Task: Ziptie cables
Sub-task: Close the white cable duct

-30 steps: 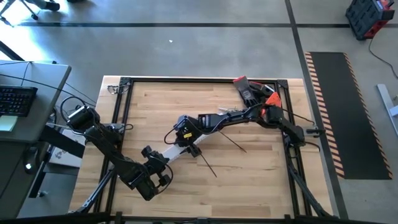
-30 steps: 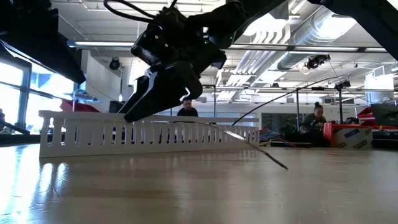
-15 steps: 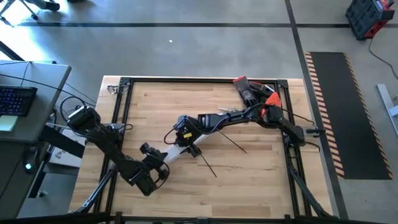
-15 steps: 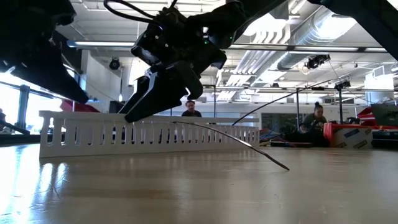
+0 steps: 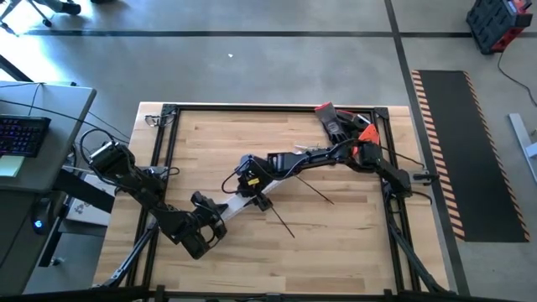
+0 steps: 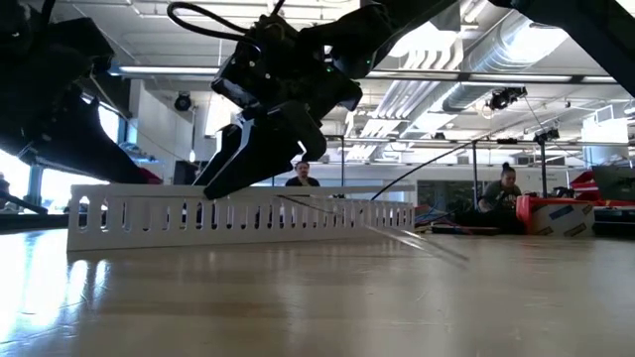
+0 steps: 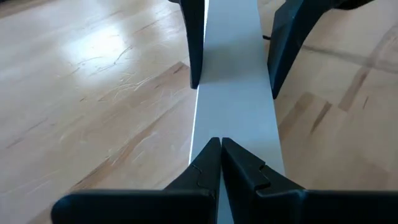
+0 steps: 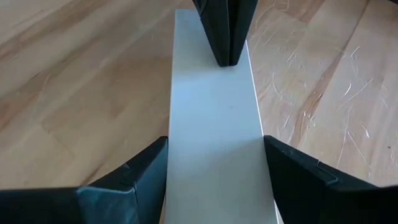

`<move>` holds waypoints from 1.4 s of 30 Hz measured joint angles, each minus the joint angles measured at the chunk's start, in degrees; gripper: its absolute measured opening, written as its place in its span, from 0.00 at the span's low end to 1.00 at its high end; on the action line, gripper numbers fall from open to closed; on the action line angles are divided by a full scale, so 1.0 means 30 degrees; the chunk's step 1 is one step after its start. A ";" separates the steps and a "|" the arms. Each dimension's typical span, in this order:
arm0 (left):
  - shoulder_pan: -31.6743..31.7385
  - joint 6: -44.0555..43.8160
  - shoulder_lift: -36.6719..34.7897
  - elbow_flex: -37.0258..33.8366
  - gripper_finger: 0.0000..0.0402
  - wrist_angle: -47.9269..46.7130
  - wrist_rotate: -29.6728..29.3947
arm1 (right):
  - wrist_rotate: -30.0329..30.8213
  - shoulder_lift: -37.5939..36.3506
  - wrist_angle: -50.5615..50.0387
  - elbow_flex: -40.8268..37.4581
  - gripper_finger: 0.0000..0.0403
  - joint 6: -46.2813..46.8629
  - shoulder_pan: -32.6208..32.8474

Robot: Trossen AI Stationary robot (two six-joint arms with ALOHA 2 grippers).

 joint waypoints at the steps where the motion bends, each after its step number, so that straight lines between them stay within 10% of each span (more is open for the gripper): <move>1: -0.0005 -0.0007 0.0007 -0.0204 0.00 0.0336 -0.0055 | 0.0007 0.0000 -0.0017 0.0000 0.53 0.0000 0.0000; 34: -0.0711 -0.0189 0.0099 -0.1127 0.00 0.1943 -0.0304 | -0.1087 0.1113 -0.0134 0.0378 0.53 -0.0226 -0.0189; 42: -0.0716 -0.0187 0.0114 -0.1102 0.00 0.2102 -0.0161 | -0.0658 0.0781 -0.1814 0.2202 0.83 0.0984 -0.0081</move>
